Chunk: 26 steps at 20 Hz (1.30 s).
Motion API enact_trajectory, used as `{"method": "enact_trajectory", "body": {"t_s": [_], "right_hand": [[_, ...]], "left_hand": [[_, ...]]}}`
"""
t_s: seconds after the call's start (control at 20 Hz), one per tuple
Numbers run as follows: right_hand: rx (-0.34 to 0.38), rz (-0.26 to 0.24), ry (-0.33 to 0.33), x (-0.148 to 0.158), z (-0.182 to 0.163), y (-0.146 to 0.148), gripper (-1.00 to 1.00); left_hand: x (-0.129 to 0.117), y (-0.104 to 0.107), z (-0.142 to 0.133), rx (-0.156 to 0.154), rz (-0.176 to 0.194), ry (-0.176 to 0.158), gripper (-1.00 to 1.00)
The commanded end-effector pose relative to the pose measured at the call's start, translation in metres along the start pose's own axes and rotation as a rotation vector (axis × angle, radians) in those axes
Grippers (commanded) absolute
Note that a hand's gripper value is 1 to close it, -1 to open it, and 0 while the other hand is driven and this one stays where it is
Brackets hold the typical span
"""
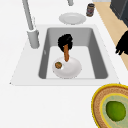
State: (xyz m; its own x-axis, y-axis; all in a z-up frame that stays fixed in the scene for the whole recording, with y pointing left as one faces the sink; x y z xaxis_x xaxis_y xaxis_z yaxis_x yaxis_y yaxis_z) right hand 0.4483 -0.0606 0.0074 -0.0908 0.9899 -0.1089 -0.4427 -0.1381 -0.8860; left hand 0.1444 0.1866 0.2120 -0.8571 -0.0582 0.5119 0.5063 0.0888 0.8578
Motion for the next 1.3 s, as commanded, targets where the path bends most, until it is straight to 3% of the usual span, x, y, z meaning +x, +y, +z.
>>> {"method": "enact_trajectory", "body": {"t_s": [0.0,0.7,1.25], "right_hand": [[-0.04,-0.011,0.034,-0.01,0.026,-0.021,1.0],[-0.051,0.025,0.024,-0.065,0.089,-0.086,1.0],[-0.074,0.021,0.014,-0.135,0.126,-0.117,1.0]], "left_hand": [[0.0,0.0,0.0,0.0,0.0,0.0,0.0],[0.0,0.0,0.0,0.0,0.0,0.0,0.0],[0.0,0.0,0.0,0.0,0.0,0.0,0.0]]}}
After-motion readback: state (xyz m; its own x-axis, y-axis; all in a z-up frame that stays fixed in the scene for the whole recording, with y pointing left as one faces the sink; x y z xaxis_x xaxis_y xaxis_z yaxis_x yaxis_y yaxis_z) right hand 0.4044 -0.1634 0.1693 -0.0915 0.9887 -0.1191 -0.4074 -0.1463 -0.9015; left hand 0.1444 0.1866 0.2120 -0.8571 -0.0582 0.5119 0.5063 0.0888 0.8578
